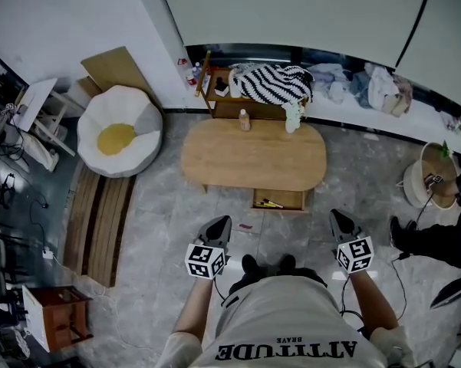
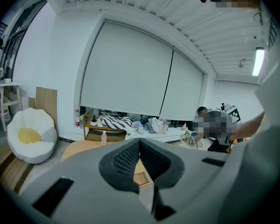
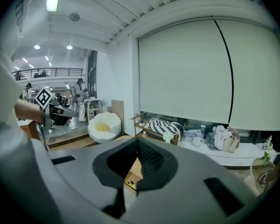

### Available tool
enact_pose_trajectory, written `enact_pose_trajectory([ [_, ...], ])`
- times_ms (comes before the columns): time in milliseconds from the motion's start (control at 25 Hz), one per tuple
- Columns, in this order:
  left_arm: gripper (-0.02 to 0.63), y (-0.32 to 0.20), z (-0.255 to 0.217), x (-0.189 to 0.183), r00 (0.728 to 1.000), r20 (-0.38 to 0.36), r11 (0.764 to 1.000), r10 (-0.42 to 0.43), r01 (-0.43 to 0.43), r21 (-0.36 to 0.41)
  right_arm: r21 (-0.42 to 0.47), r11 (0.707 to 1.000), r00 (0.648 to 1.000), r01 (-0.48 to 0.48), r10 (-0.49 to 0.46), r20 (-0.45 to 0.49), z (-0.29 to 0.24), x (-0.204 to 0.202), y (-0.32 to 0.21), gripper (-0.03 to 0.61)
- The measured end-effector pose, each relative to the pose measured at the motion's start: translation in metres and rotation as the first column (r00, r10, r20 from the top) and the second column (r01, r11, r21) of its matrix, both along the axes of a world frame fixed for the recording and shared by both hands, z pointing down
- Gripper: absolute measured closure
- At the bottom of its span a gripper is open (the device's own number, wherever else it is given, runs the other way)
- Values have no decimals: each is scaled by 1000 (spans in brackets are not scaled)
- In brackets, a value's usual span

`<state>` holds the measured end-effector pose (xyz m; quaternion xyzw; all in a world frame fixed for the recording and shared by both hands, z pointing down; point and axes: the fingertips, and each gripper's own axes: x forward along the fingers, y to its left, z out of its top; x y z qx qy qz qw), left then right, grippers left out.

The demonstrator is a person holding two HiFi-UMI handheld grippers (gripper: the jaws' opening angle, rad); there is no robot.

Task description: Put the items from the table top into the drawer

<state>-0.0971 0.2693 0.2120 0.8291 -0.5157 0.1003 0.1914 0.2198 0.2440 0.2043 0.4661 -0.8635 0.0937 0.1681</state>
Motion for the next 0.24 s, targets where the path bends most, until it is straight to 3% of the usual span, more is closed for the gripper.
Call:
enact_pose_trajectory([
  [240, 593, -1, 0, -3, 1000, -6, 1000, 1, -1, 0, 1, 1000, 1000, 2, -2, -4, -1, -3, 3, 560],
])
